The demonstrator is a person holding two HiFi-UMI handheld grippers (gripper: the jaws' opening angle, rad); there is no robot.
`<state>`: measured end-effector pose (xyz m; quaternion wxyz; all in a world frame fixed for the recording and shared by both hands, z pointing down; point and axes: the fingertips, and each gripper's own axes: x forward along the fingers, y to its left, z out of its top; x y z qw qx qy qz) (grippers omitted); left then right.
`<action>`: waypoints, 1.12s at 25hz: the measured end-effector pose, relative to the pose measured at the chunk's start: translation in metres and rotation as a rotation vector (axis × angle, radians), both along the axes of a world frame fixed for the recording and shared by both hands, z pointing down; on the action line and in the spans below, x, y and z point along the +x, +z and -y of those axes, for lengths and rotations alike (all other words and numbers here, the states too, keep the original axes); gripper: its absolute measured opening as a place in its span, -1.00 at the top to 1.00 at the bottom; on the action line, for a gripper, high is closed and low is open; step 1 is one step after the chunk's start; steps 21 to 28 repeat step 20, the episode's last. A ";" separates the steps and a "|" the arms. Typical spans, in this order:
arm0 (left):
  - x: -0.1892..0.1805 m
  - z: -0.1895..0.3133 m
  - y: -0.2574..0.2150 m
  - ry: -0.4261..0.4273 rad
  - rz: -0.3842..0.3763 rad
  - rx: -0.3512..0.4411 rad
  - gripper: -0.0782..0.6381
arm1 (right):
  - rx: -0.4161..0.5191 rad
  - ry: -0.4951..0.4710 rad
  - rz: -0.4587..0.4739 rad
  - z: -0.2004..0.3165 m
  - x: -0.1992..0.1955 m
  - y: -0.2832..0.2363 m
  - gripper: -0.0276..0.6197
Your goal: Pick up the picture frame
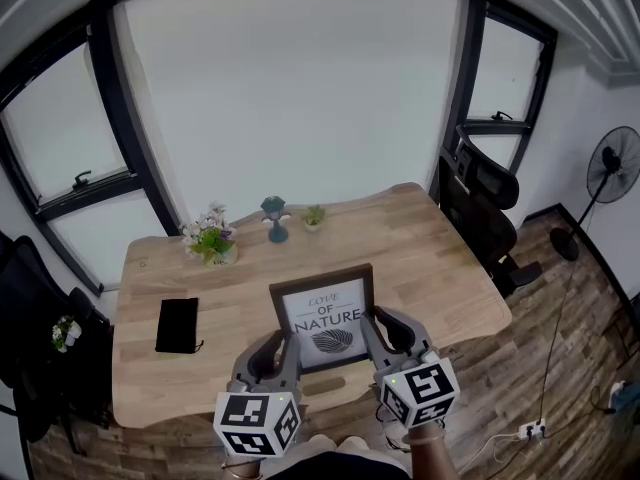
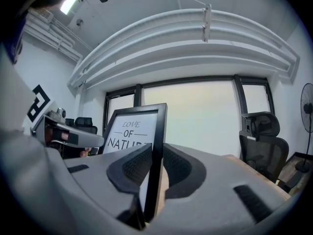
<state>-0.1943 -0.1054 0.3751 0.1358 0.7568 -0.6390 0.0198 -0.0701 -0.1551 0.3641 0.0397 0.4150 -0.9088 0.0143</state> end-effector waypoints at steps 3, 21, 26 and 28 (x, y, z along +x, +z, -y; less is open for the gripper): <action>-0.008 0.002 -0.001 0.014 -0.008 0.006 0.60 | 0.004 0.012 -0.006 0.000 -0.008 -0.001 0.70; -0.038 -0.004 0.012 0.070 -0.047 -0.010 0.61 | -0.029 0.065 -0.044 -0.014 -0.038 0.007 0.70; -0.038 -0.004 0.012 0.070 -0.047 -0.010 0.61 | -0.029 0.065 -0.044 -0.014 -0.038 0.007 0.70; -0.038 -0.004 0.012 0.070 -0.047 -0.010 0.61 | -0.029 0.065 -0.044 -0.014 -0.038 0.007 0.70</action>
